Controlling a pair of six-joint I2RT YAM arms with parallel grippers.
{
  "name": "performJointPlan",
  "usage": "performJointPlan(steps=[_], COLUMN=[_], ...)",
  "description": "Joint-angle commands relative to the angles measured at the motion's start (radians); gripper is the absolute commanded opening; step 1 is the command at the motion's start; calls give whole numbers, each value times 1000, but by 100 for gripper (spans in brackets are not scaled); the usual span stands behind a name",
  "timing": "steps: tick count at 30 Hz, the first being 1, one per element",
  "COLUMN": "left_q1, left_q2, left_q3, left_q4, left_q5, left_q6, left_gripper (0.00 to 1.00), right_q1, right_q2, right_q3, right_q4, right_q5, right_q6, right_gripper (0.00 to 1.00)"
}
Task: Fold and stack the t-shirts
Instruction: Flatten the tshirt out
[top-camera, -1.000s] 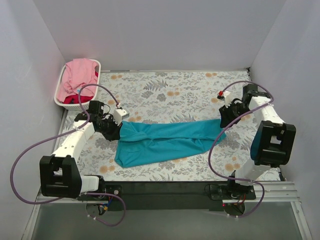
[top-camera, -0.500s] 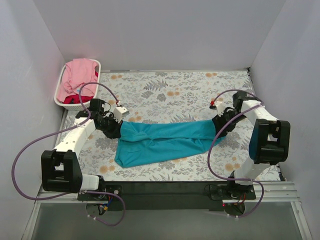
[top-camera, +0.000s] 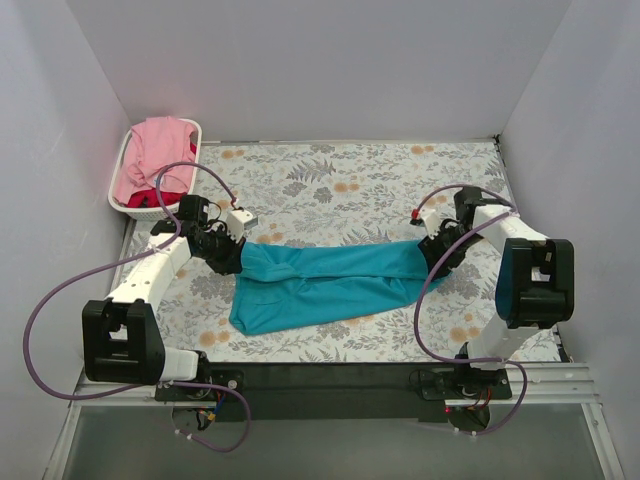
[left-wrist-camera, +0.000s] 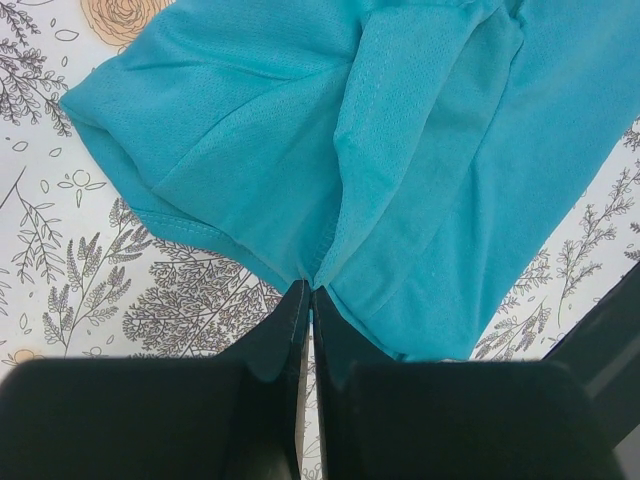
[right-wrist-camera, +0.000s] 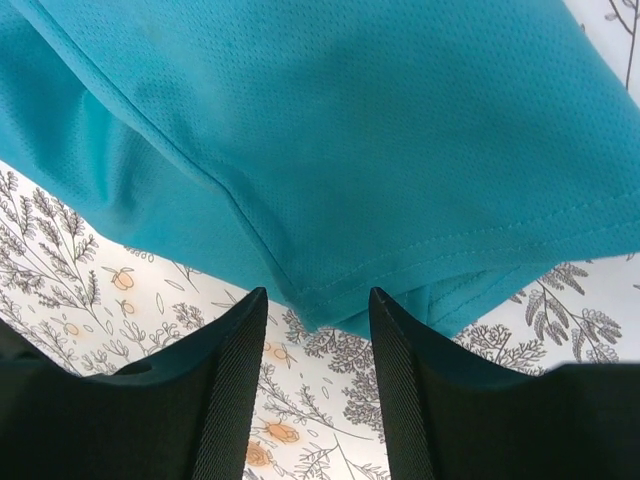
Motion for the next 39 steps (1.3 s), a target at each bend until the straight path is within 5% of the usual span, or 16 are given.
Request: performJointPlan(steps=[1,10,18,28,34,39], left_q1=[4,4,4,4,56,73], left_q2=[-6,-3,3,6,55,113], left_q3=[31,34,34,54,249,587], left_q4=[17,19,25,33,114,151], left_q5=[27,21,24,24,7,-10], left_q6=[-6,-12,-18,-50,-248,-378], left_gripper=[0,0,0,0,0,0], right_q1=[26,42,42,42,35,16], right_q2=[7,15,1,-28,-100,-143], right_q3=[-1,-17,-37,3,152,472], right_q4=[36,41,43,29,24,26], right_q5=[15,48,84,82,131,151], right_q6=[18,4,-16,1,27,94], right_gripper=[51,39,45,7,1,1])
